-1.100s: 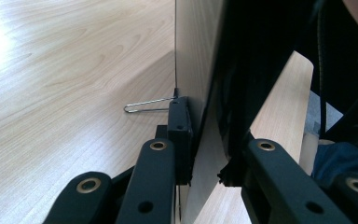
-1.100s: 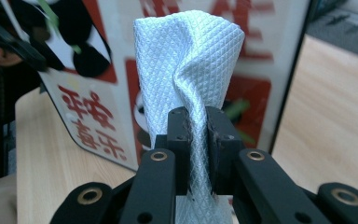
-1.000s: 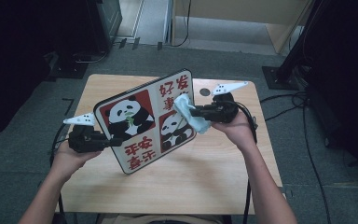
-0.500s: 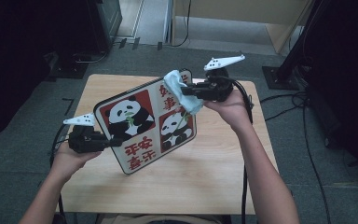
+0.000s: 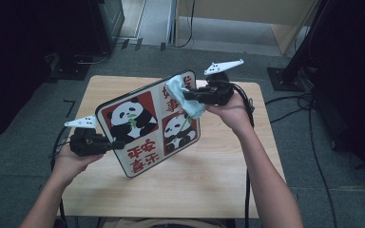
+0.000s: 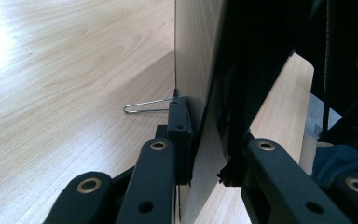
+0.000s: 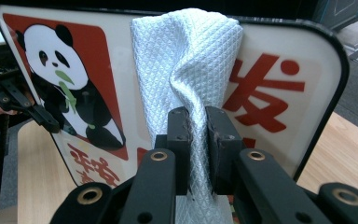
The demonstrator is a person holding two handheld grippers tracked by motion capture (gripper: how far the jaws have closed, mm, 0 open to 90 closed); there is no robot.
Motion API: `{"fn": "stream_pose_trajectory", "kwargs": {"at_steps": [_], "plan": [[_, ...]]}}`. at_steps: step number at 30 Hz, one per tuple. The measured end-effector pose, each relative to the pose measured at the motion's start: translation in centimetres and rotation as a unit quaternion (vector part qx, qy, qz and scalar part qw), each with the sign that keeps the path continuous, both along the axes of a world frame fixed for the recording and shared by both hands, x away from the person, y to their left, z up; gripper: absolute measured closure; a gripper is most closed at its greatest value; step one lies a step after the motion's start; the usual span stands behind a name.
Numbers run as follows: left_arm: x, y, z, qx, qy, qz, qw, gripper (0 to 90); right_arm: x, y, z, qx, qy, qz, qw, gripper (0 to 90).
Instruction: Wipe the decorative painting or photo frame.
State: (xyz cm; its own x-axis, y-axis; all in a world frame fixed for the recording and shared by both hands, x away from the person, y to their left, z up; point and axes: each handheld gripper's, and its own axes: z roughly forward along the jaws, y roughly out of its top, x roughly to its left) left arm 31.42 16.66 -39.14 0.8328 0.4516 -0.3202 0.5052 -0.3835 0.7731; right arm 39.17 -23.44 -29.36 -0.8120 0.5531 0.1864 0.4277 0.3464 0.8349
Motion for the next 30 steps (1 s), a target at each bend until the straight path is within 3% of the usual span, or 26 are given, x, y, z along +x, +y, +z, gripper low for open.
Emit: {"fn": "stream_pose_trajectory", "kwargs": {"at_steps": [30], "plan": [[0.1,0.0,0.1,0.005,-0.001,-0.003,1.0000,78.8,-1.2,-0.6,-5.1,0.002,0.025,-0.001,0.9997,81.9]]}}
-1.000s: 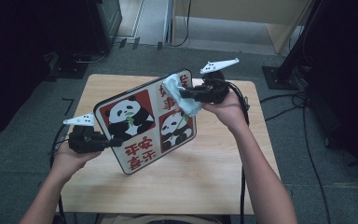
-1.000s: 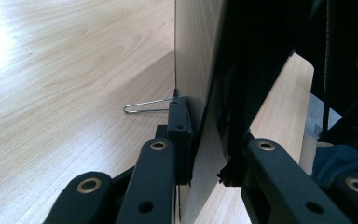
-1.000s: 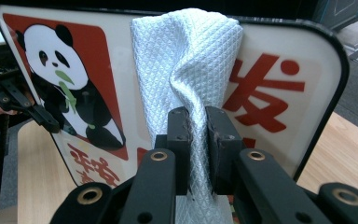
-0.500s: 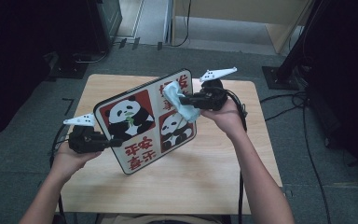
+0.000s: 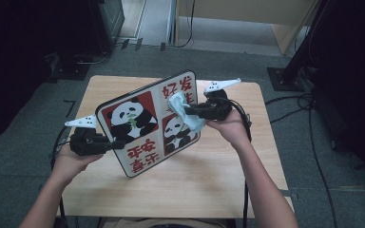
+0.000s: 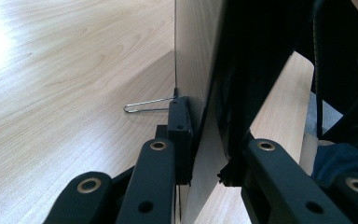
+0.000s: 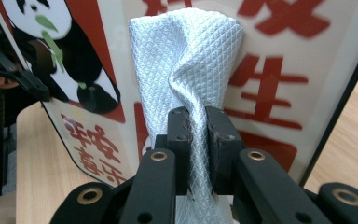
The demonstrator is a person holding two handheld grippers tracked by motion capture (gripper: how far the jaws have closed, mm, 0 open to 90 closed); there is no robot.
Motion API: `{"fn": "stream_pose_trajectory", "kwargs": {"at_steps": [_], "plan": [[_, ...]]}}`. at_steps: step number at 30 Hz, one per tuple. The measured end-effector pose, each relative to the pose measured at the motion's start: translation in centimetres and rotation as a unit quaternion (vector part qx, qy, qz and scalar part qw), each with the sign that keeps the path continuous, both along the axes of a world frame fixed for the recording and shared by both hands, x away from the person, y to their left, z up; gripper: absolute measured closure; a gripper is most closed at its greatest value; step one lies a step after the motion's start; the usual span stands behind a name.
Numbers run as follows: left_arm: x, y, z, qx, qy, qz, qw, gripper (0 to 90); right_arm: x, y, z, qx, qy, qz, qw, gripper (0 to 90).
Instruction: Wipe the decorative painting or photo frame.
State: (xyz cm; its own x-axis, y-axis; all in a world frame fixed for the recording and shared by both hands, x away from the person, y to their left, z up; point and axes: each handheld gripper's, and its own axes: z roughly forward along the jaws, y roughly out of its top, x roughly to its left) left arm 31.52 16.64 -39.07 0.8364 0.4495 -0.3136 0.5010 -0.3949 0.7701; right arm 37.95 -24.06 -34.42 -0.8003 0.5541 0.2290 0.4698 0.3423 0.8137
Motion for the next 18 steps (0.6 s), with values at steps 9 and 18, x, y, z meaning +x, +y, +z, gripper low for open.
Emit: {"fn": "stream_pose_trajectory", "kwargs": {"at_steps": [9,18], "plan": [[0.0,0.0,0.0,0.001,0.001,-0.001,1.0000,78.7,-0.4,-0.2,-1.7,-0.002,0.003,-0.001,1.0000,81.9],[0.1,0.0,0.0,-0.001,0.002,0.000,1.0000,78.7,-0.9,-0.3,-3.3,-0.003,0.015,-0.002,0.9999,81.9]]}}
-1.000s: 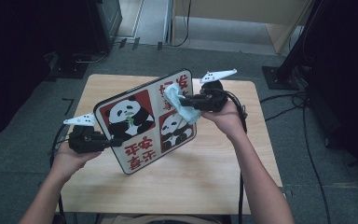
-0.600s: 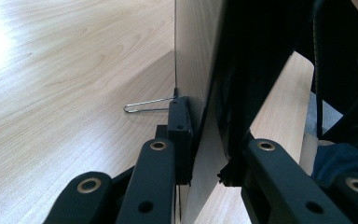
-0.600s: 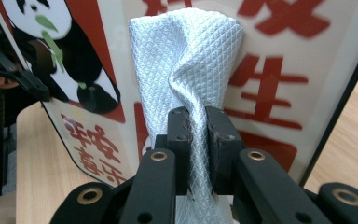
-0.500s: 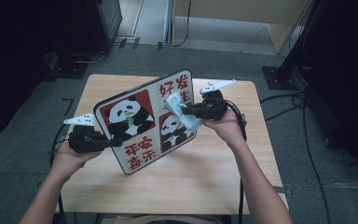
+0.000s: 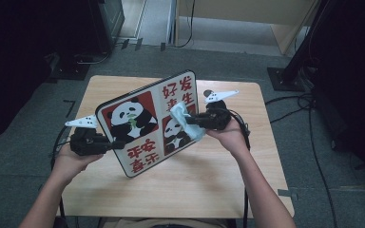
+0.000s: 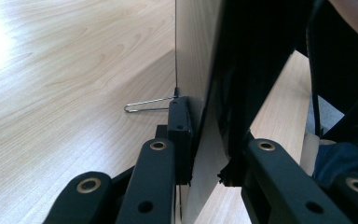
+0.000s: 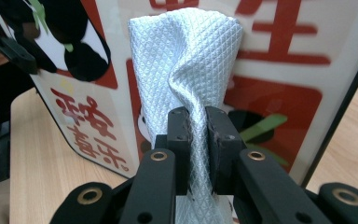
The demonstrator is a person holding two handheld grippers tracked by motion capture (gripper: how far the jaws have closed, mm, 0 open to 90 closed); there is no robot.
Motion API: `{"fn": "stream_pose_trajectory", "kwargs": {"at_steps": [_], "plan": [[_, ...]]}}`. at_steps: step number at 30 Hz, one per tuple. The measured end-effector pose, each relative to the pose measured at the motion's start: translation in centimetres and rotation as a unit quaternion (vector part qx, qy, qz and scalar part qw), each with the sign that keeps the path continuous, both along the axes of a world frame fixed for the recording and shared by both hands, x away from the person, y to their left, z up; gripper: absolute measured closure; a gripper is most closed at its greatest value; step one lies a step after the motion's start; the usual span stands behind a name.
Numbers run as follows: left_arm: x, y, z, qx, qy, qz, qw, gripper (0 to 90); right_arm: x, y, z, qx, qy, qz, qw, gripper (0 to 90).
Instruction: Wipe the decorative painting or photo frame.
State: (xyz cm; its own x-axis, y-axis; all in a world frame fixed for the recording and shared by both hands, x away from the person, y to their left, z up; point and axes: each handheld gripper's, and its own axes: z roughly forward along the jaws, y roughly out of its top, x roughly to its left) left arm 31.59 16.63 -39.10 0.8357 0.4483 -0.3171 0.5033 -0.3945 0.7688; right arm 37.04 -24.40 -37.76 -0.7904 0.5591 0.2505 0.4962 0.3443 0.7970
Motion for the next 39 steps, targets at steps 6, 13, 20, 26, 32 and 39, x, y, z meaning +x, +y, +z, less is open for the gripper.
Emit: {"fn": "stream_pose_trajectory", "kwargs": {"at_steps": [6,13,20,26,32,39], "plan": [[0.1,0.0,0.0,0.000,-0.001,0.000,1.0000,78.7,-0.2,-0.1,-1.1,0.002,0.005,-0.004,1.0000,81.8],[0.1,0.0,0.0,-0.001,0.001,-0.001,1.0000,78.6,-0.5,-0.3,-2.2,-0.001,0.012,-0.007,0.9999,81.8],[0.1,0.0,0.0,-0.001,0.000,-0.001,1.0000,78.6,-0.6,-0.6,-3.5,-0.007,0.025,-0.011,0.9996,81.9],[0.1,0.0,0.0,-0.001,0.001,-0.002,1.0000,78.6,-0.5,-0.8,-4.3,-0.007,0.037,-0.005,0.9993,81.8],[0.1,0.0,0.0,0.000,0.000,-0.002,1.0000,78.6,-0.5,-0.9,-5.2,-0.008,0.042,0.010,0.9991,81.8],[0.1,0.0,0.0,0.000,0.000,-0.002,1.0000,78.6,-0.5,-1.2,-6.4,-0.013,0.049,0.020,0.9985,81.8]]}}
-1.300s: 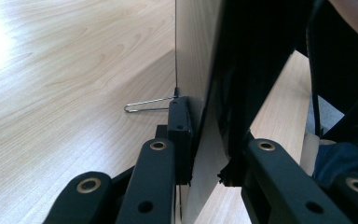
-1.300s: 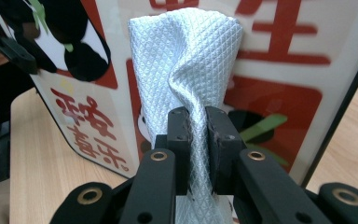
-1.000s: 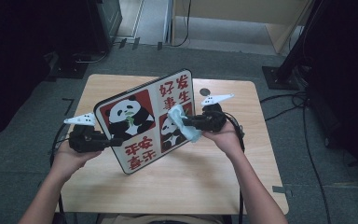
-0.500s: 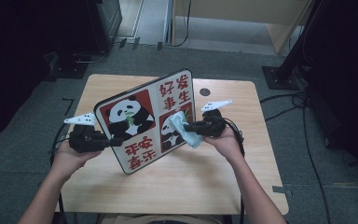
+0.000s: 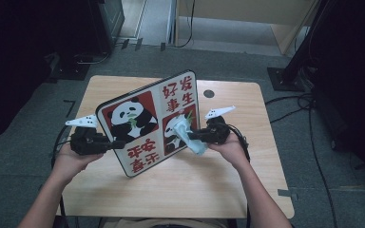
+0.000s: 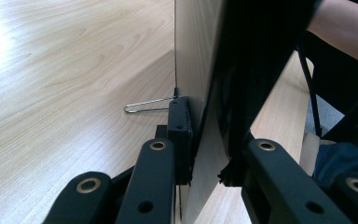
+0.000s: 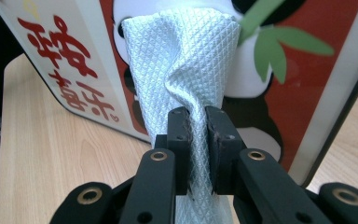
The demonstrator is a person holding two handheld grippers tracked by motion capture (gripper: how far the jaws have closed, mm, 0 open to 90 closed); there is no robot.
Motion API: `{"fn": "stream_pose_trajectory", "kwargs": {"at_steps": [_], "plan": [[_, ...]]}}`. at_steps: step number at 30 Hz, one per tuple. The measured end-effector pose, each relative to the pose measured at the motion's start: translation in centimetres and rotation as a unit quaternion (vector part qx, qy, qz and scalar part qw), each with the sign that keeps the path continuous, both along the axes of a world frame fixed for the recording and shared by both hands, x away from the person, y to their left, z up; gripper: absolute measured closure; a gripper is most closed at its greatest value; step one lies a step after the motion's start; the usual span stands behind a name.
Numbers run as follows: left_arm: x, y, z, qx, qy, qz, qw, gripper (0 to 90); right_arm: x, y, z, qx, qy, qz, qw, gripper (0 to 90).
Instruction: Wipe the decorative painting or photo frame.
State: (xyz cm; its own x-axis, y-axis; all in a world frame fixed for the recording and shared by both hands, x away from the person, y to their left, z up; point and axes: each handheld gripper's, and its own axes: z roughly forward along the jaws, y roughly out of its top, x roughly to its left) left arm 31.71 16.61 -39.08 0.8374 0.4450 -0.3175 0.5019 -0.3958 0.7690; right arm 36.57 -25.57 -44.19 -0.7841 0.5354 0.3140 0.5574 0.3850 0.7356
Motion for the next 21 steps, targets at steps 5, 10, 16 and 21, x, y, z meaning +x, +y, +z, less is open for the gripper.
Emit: {"fn": "stream_pose_trajectory", "kwargs": {"at_steps": [5,10,16,21], "plan": [[0.0,0.0,0.0,0.000,0.001,0.000,1.0000,78.5,0.2,-0.3,-1.0,-0.001,0.011,0.006,0.9999,81.7],[0.0,0.0,0.0,0.000,0.000,-0.001,1.0000,78.6,0.3,-0.4,-2.2,-0.007,0.020,0.007,0.9998,81.7],[0.0,0.0,0.0,0.000,0.000,0.000,1.0000,78.6,0.4,-0.3,-3.5,-0.020,0.031,0.011,0.9993,81.7],[0.0,0.0,0.0,0.000,0.001,-0.001,1.0000,78.5,0.6,-0.4,-3.9,-0.025,0.040,0.015,0.9988,81.7]]}}
